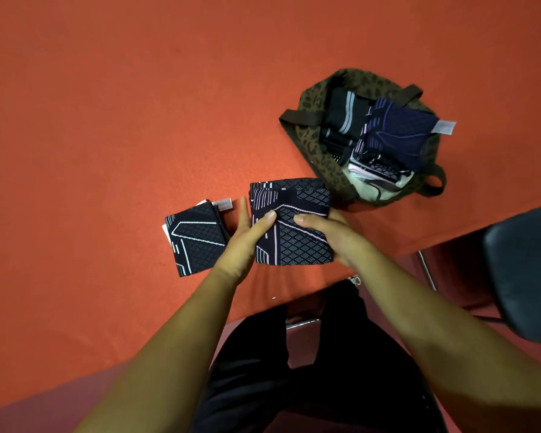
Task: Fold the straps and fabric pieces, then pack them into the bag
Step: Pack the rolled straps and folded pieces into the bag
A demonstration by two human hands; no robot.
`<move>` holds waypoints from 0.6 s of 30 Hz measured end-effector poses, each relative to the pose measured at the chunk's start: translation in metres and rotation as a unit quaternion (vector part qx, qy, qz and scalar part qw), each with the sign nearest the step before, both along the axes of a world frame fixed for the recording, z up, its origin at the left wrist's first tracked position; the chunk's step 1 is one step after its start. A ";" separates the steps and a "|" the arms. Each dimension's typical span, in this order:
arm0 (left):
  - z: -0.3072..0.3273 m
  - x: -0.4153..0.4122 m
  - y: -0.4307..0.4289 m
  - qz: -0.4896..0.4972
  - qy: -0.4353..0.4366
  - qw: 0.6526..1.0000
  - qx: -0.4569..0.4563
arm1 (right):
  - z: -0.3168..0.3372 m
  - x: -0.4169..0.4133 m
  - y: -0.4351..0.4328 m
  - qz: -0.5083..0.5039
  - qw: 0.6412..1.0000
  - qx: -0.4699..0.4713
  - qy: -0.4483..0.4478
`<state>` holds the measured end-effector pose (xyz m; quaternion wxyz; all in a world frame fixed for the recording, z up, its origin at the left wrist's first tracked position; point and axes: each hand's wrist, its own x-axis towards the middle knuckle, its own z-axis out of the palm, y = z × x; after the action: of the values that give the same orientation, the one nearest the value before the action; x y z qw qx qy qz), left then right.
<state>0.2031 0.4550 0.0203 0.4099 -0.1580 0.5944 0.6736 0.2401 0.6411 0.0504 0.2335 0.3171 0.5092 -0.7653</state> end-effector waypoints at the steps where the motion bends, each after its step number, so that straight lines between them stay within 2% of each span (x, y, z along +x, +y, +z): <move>1: 0.010 -0.002 0.007 -0.011 0.008 1.000 0.013 | 0.005 0.002 0.007 -0.011 1.000 -0.004 0.011; 7: 0.073 -0.023 0.057 -0.014 0.082 0.996 0.042 | 0.042 -0.003 0.043 -0.059 0.996 -0.023 0.071; 11: 0.097 -0.047 0.088 -0.061 0.112 0.991 0.049 | 0.056 -0.015 0.070 -0.099 0.990 -0.018 0.094; 18: 0.091 -0.110 0.160 -0.178 0.138 0.973 0.051 | 0.059 -0.035 0.142 -0.178 0.975 -0.047 0.126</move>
<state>0.0934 0.6150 0.1112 0.4446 0.0661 0.6289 0.6344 0.2048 0.7834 0.1095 0.0424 0.2924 0.4336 -0.8513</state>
